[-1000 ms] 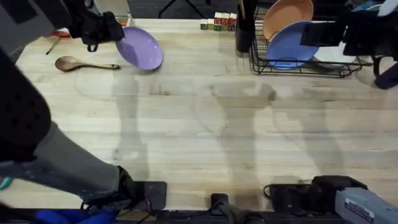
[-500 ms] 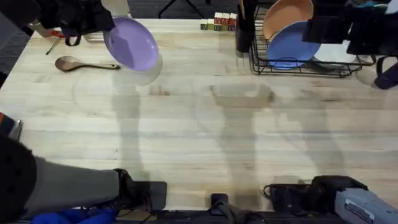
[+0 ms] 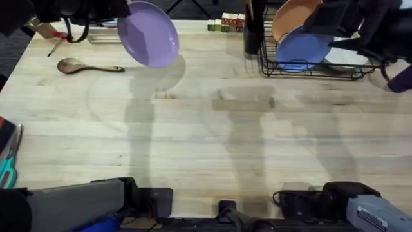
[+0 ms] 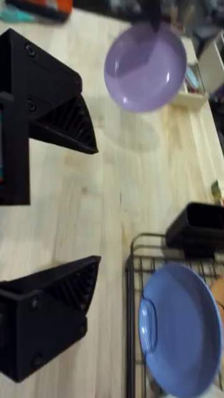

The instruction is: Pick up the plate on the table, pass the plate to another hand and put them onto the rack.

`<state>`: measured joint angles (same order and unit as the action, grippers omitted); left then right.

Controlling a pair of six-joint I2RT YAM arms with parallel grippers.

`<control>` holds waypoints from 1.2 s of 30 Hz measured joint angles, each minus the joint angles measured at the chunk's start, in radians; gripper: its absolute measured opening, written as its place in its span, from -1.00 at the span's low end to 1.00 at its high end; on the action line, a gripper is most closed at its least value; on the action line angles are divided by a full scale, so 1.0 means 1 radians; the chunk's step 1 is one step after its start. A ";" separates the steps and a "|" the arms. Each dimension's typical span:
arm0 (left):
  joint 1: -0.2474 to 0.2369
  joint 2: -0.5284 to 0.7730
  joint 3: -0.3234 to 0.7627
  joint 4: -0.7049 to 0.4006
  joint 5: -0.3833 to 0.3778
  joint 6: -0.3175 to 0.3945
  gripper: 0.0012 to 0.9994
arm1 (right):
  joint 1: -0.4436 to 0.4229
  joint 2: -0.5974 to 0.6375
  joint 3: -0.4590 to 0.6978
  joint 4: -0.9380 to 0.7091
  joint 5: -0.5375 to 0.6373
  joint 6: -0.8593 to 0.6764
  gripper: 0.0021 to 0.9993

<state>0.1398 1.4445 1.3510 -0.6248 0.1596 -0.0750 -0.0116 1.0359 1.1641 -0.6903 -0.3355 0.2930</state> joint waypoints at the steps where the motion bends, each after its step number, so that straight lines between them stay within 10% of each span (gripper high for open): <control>1: -0.010 0.000 0.000 -0.001 0.002 0.000 -0.92 | 0.000 0.000 0.000 0.000 -0.015 0.008 0.99; 19: -0.243 0.000 0.000 -0.001 0.006 0.000 -0.92 | 0.171 0.023 0.000 0.033 -0.099 0.048 0.99; 36: -0.314 0.000 0.000 0.001 0.051 -0.025 -0.92 | 0.199 0.215 0.000 0.055 -0.099 0.292 0.99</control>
<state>-0.1745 1.4445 1.3510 -0.6239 0.2101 -0.0997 0.1876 1.2505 1.1645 -0.6358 -0.4347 0.5849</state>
